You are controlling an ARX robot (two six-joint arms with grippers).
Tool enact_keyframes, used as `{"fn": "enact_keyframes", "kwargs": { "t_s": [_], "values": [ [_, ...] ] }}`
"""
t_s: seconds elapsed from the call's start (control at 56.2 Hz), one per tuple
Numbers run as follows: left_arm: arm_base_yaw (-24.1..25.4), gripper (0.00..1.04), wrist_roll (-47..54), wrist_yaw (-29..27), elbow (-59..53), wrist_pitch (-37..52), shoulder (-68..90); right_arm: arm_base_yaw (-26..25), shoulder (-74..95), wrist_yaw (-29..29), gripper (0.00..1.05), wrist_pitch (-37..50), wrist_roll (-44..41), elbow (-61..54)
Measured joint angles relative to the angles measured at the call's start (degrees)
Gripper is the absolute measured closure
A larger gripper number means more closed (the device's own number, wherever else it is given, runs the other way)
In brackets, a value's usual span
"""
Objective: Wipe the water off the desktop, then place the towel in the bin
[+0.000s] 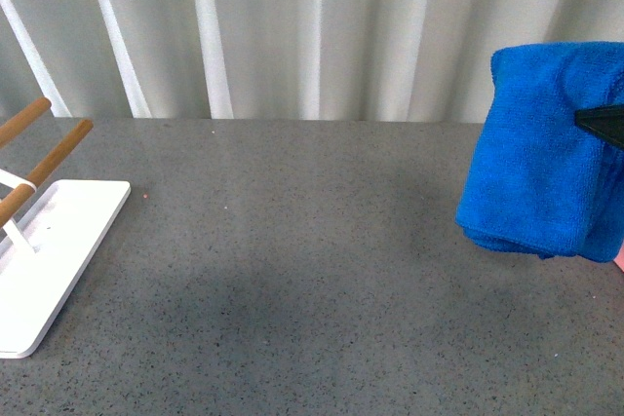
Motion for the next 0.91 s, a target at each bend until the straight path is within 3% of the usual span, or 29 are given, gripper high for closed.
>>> {"fn": "enact_keyframes", "kwargs": {
  "t_s": [0.196, 0.392, 0.712, 0.908],
  "values": [
    [0.0, 1.01, 0.0, 0.0, 0.0, -6.8, -7.3, 0.7, 1.4, 3.4, 1.01, -8.4, -6.5, 3.6],
    [0.0, 1.01, 0.0, 0.0, 0.0, -12.8, -13.7, 1.1, 3.6, 5.0, 1.01, -11.0, -7.5, 6.4],
    [0.0, 1.01, 0.0, 0.0, 0.0, -20.3, -21.2, 6.5, 9.7, 15.4, 1.01, -11.6, 0.8, 12.6],
    [0.0, 1.01, 0.0, 0.0, 0.0, -23.2, -24.2, 9.0, 11.3, 18.1, 1.01, -11.0, 6.4, 14.4]
  ]
}}
